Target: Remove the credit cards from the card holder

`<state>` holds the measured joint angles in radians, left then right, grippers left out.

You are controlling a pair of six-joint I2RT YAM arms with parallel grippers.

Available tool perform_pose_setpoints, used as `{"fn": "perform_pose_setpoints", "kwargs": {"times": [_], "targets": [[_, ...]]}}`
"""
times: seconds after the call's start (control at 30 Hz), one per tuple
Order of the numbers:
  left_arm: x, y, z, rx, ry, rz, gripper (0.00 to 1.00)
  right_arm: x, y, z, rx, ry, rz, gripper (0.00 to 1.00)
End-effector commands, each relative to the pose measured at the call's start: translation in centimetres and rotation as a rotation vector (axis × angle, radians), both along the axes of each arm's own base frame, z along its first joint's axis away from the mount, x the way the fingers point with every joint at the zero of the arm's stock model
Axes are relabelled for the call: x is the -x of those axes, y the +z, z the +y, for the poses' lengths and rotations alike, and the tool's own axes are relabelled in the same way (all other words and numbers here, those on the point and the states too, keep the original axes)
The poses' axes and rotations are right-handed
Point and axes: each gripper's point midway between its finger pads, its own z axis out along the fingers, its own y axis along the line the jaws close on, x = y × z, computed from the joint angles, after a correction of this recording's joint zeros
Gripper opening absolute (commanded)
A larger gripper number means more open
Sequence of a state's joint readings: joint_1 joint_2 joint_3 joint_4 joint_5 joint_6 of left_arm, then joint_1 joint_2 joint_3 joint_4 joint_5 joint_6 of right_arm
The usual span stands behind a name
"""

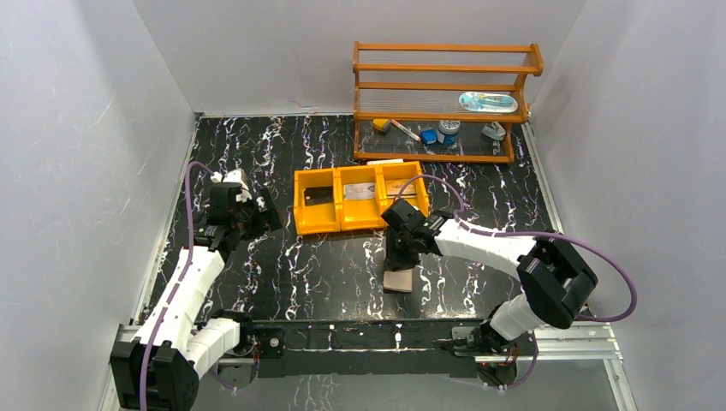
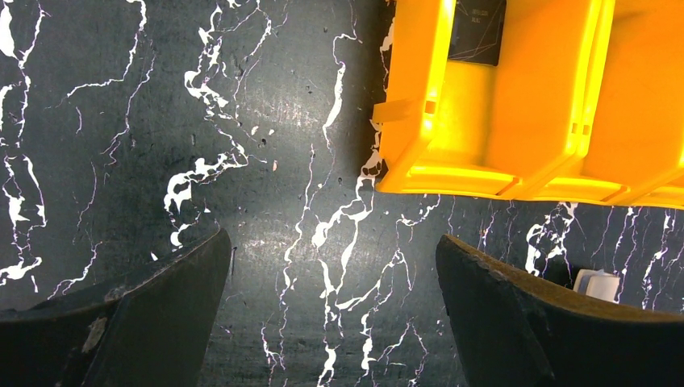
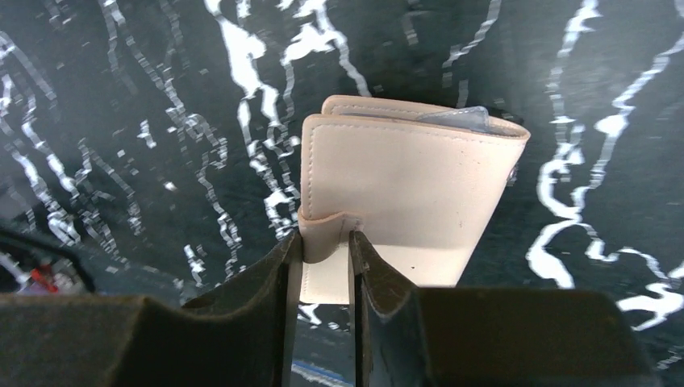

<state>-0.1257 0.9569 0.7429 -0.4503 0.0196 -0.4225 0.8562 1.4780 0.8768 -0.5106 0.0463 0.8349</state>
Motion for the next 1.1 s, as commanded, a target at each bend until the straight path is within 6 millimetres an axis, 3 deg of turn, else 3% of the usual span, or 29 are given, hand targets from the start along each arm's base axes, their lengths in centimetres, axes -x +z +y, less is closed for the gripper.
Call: {"fn": "perform_pose_setpoints", "kwargs": {"times": [0.0, 0.17, 0.33, 0.43, 0.53, 0.63, 0.93, 1.07], "targets": [[0.2, -0.1, 0.0, 0.002, -0.009, 0.009, 0.98, 0.5, 3.5, 4.5, -0.232, 0.031, 0.016, 0.17], [0.2, -0.3, -0.2, 0.009, -0.017, 0.018, 0.98, 0.9, 5.8, 6.5, -0.388, 0.048, 0.018, 0.19], [0.2, -0.3, -0.2, 0.010, -0.018, 0.020, 0.98, 1.4, 4.8, 6.3, -0.413, 0.017, 0.037, 0.20], [0.2, -0.4, -0.2, 0.011, -0.019, 0.022, 0.98, 0.8, 4.7, 5.1, -0.336, -0.004, -0.004, 0.35], [0.2, -0.3, -0.2, 0.011, -0.019, 0.021, 0.98, 0.4, 4.0, 2.8, -0.146, 0.001, -0.053, 0.51], [0.2, -0.3, -0.2, 0.012, -0.020, 0.022, 0.98, 0.9, 3.1, 1.4, 0.030, 0.019, -0.067, 0.56], [0.3, 0.2, 0.5, -0.014, 0.011, 0.002, 0.98, 1.9, 0.9, 1.0, 0.357, 0.034, -0.130, 0.59], [0.3, 0.3, 0.7, -0.020, 0.020, -0.002, 0.98, 2.5, -1.3, -0.1, 0.505, 0.052, -0.121, 0.59]]}}
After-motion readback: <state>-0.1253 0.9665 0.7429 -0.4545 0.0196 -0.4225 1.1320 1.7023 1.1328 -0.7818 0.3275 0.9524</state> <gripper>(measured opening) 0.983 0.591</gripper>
